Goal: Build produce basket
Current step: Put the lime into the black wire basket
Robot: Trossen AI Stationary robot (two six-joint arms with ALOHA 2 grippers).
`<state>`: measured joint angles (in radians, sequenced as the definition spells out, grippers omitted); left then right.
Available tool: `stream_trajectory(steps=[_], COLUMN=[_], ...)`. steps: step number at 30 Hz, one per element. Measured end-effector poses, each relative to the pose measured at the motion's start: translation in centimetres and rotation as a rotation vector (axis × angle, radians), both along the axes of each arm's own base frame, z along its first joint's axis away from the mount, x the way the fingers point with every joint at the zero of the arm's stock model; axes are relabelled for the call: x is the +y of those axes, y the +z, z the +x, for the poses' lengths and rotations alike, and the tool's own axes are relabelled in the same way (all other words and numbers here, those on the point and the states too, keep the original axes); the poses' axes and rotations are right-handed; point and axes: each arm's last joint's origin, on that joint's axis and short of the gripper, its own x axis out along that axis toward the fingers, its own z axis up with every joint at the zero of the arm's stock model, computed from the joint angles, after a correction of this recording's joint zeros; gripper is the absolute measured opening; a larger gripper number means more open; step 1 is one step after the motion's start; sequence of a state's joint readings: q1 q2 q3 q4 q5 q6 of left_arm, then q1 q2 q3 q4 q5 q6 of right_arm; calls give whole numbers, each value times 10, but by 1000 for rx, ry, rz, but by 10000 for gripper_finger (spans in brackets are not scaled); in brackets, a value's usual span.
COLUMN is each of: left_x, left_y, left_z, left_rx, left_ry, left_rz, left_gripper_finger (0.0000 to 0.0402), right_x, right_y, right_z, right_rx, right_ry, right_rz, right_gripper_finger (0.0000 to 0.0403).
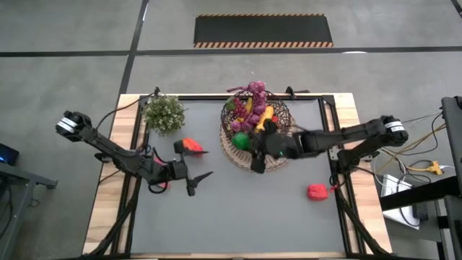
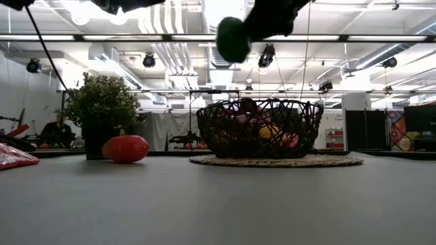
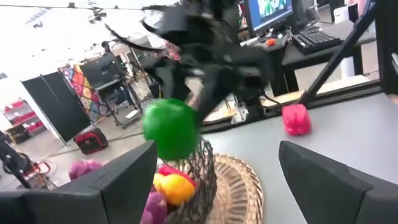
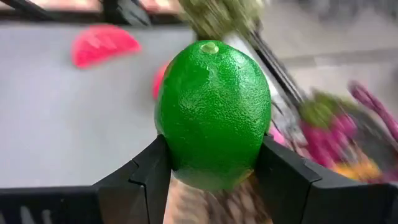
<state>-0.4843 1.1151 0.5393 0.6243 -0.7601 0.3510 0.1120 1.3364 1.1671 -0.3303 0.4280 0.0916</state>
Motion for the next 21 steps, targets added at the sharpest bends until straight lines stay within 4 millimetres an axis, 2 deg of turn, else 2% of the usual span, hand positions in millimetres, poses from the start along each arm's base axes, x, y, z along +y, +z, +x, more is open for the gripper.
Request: stream_trajectory(steps=[4,8,16,21], left_x=[2,2,2,2], left_y=[-7,-7,-7,-6], left_z=[-4,-4,-4,-4], left_rx=[-18,-34,-33,-27], left_ry=[0,1,1,2], left_rz=[-11,-15,-15,3], left_gripper_finger=[318,318,318,318], right_x=[-32,-68,-134,-162], right_y=[15,15,-4,-12], right_z=[0,-5,-31,-43], right_rx=[133,278,473,524], right_ry=[-154,-282,-486,-562], right_rz=[60,122,213,235], right_gripper_finger=[185,185,185,185])
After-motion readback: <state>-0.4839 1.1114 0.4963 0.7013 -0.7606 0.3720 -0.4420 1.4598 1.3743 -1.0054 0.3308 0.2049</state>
